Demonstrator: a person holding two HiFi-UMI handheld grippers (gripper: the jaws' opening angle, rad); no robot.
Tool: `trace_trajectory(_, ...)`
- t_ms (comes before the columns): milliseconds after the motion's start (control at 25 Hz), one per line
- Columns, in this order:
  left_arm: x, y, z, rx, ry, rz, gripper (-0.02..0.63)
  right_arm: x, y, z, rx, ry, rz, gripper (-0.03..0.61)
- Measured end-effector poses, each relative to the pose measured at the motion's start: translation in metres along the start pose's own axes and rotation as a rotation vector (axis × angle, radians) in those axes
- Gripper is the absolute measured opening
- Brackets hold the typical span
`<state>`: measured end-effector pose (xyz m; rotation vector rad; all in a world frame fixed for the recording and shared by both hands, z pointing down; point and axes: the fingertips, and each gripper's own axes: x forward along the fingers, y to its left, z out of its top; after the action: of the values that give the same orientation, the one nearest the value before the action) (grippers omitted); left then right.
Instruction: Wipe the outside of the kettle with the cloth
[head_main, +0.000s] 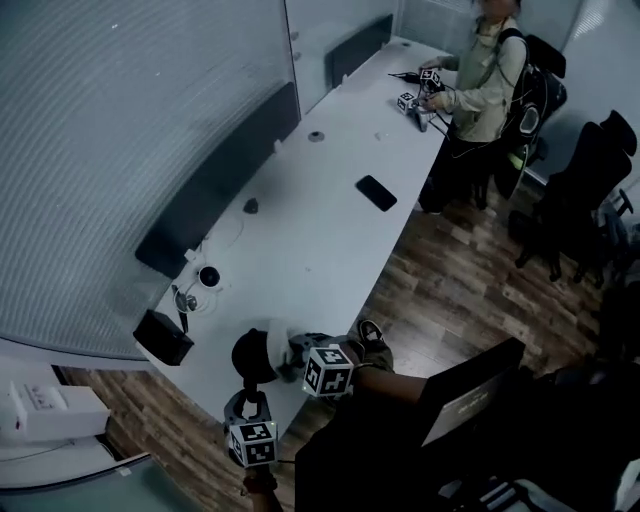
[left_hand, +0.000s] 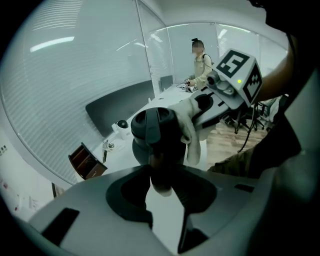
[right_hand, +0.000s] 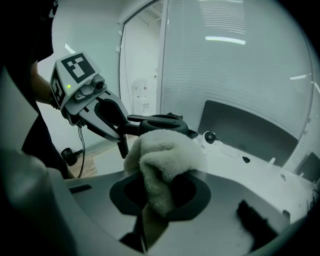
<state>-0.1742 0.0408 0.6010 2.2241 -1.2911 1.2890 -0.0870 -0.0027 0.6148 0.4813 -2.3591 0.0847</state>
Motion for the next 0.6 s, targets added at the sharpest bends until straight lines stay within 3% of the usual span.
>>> trace_trajectory(160, 0.013, -0.036, 0.007, 0.018, -0.013, -0.060, 0.130, -0.026, -0.002, -0.030, 0.065, 0.028, -0.005, 0.064)
trace_trajectory(360, 0.010, -0.012, 0.004, 0.035, 0.017, -0.048, 0.130, -0.005, -0.001, -0.028, 0.061, 0.053, -0.008, 0.064)
trace_trajectory(600, 0.010, -0.009, -0.001, 0.016, 0.022, -0.045, 0.130, 0.030, 0.007, -0.062, 0.052, 0.144, 0.036, 0.064)
